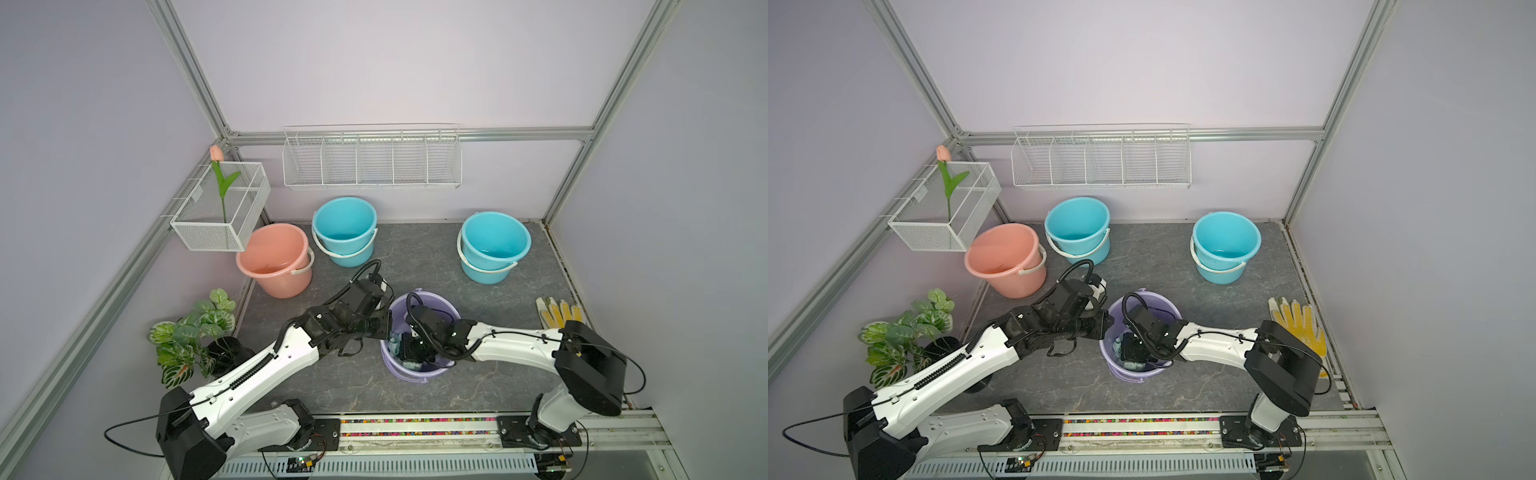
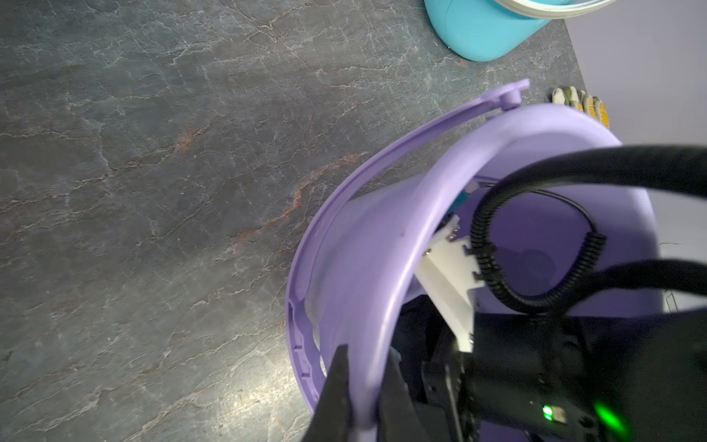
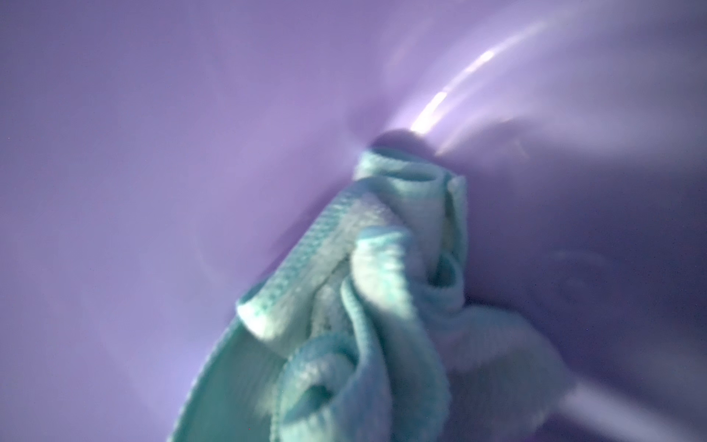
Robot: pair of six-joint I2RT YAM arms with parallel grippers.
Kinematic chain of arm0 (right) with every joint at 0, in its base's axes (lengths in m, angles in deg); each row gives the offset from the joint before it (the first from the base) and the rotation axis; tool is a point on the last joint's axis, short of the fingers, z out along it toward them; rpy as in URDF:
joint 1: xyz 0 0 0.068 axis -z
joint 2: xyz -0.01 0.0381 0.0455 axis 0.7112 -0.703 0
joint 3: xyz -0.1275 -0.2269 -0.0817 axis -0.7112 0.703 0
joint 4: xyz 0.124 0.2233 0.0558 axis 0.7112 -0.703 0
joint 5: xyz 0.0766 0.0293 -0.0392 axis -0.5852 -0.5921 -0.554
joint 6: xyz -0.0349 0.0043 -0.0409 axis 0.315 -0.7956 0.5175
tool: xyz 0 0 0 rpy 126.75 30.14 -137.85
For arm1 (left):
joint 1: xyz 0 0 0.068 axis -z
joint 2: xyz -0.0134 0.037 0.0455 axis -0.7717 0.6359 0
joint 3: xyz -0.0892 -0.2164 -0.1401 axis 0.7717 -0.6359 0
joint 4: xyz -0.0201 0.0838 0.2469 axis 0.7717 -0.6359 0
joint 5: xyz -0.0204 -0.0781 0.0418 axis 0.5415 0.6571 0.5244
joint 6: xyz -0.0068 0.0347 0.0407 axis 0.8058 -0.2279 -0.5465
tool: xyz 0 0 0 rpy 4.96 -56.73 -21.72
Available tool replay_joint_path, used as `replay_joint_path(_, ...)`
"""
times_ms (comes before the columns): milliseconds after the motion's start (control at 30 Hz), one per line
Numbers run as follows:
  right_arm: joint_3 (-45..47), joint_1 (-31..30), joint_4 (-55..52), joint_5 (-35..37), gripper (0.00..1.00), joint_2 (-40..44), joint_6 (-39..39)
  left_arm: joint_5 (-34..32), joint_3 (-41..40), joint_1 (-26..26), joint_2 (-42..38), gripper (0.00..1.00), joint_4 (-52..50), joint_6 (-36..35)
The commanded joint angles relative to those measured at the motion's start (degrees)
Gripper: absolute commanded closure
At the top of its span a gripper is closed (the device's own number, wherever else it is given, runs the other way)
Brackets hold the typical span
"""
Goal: Wipe the inside of the bucket with a cloth
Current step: Wipe the dirt from the inside of the bucket.
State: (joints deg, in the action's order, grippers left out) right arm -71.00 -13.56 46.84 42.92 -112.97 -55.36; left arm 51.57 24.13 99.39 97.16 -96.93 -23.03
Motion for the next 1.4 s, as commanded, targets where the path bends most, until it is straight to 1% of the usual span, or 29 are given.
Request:
replay_joint_path(0,0.79,1.20,0.42,0.85,0.93,-4.23,-0.94,2.78,0.51,0.54,-1.72,1.00,2.15,-0.99)
replay_joint_path(67,0.57,1.40,-0.23,0.58,0.93,-5.71,-0.94,2.90,0.38,0.54,-1.91,1.00,2.24,-0.86)
replay_joint_path(167,0.24,1.31,-0.96,0.55,0.93,-4.46,-0.47,2.65,0.05,0.60,-2.26,1.00,1.98,-0.86)
replay_joint_path(367,-1.51,0.83,-7.37,2.05,0.93,4.67,1.51,2.13,-0.61,0.57,-2.90,1.00,1.76,-0.81)
replay_joint_path(633,-2.19,-0.44,-9.09,1.39,0.93,15.35,2.65,1.93,-0.85,0.57,-2.70,1.00,2.40,-0.86)
replay_joint_path(767,-3.83,-0.53,-11.80,3.57,0.93,19.19,6.01,2.28,-0.90,0.54,-2.43,1.00,2.50,-0.76)
replay_joint_path(867,-5.19,-0.49,-13.61,6.27,0.93,21.71,11.81,2.36,-0.90,0.59,-2.60,1.00,2.33,-0.85)
replay_joint_path(933,-5.67,-0.42,-14.14,8.42,0.93,23.33,17.00,2.41,-0.72,0.57,-2.61,1.00,2.00,-1.01)
replay_joint_path(1000,-5.28,-0.45,-12.92,10.56,0.93,25.10,24.48,2.54,-0.65,0.55,-2.70,1.00,1.80,-1.33)
replay_joint_path(1100,-4.11,-0.46,-10.89,17.24,0.93,28.08,37.36,2.96,-0.55,0.58,-2.89,1.00,1.45,-1.86)
replay_joint_path(1133,-3.76,-0.58,-9.59,18.84,0.93,29.09,42.99,3.26,-0.50,0.60,-2.96,1.00,1.24,-2.06)
replay_joint_path(1233,-2.81,-0.69,-4.90,19.32,0.93,31.39,61.82,4.82,-0.46,0.54,-3.13,1.00,1.09,-3.15)
replay_joint_path(1367,-1.93,-1.10,-0.57,15.97,0.93,33.39,87.18,6.49,0.23,0.56,-3.22,1.00,-0.18,-4.99)
